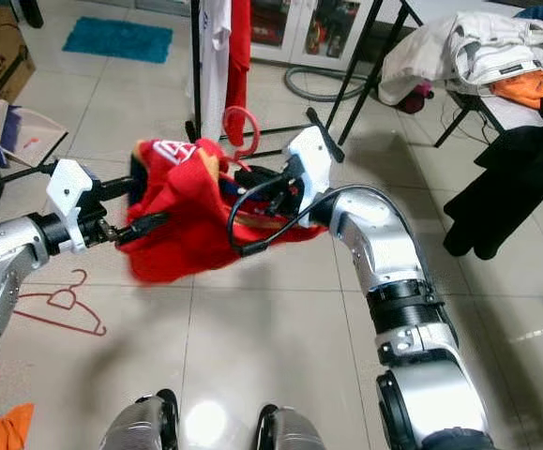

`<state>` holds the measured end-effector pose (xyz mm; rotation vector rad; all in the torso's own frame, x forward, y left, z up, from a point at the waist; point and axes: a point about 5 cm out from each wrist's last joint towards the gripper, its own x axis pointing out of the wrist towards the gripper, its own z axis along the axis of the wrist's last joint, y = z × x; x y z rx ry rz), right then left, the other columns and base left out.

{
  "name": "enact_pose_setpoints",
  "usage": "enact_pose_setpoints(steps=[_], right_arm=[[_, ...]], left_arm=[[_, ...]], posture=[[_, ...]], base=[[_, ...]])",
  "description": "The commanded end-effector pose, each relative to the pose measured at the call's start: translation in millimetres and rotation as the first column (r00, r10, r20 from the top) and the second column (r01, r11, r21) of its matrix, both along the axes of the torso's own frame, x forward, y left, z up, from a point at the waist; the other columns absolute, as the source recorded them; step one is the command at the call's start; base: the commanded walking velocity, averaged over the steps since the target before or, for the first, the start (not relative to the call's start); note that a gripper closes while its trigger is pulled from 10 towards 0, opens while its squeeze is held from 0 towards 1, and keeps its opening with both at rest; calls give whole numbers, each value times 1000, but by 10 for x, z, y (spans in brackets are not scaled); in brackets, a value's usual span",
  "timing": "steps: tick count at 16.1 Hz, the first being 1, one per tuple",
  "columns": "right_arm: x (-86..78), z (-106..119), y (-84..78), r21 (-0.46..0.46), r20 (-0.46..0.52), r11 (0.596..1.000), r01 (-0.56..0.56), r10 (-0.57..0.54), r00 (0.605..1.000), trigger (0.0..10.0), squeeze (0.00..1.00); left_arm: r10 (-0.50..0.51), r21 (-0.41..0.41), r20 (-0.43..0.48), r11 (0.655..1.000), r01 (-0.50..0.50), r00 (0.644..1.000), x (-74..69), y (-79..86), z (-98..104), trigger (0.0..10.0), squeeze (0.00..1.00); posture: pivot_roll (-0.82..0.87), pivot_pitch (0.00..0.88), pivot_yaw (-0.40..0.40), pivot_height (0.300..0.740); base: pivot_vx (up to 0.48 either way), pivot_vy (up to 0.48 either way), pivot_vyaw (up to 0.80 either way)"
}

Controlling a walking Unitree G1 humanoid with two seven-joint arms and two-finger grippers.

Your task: Hang hanger

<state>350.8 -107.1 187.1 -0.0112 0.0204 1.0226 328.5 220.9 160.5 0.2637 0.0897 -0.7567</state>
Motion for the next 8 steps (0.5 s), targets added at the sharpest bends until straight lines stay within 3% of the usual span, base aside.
enact_pose_setpoints(steps=[1, 8], right_arm=[[-22, 72, -60, 11, 25, 1000, -1, 1, 1000, 0, 0], [-254, 212, 68, 58, 11, 992, -112, 112, 994, 0, 0]], left_arm=[[-29, 27, -10, 999, 29, 1000, 3, -30, -21, 10000, 0], [-72, 31, -45, 997, 74, 996, 56, -129, -122, 10000, 0]], posture=[[-11, 159, -138, 740], [-24, 167, -129, 740]], base=[[0, 0, 0], [0, 0, 0]])
